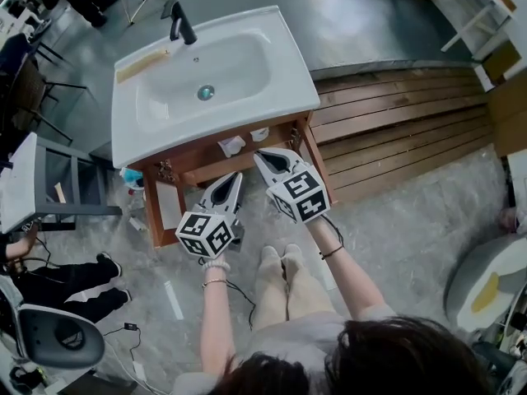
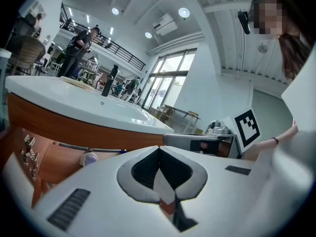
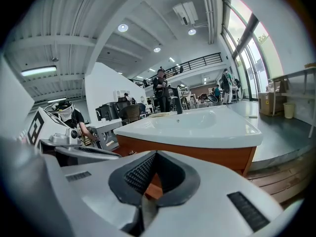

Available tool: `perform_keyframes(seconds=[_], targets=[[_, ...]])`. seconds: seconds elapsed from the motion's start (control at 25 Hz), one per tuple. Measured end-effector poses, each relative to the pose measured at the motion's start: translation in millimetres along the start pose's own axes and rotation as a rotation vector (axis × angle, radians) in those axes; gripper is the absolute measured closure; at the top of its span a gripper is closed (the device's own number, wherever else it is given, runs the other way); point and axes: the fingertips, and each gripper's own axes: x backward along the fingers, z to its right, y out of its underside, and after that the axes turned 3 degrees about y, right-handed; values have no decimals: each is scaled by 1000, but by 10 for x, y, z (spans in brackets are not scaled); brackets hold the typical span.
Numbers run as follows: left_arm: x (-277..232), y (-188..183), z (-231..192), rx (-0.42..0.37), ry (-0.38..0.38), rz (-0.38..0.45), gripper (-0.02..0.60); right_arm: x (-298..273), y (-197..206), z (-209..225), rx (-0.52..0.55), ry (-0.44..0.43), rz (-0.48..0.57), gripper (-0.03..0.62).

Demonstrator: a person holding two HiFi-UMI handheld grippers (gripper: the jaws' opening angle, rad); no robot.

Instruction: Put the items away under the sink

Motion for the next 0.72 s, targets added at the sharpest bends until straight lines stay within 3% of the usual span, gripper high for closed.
perform_keyframes(seconds=[0.72], targets=[[379, -706, 446, -30, -39, 117, 584, 457, -561, -394, 27, -135, 23, 579]])
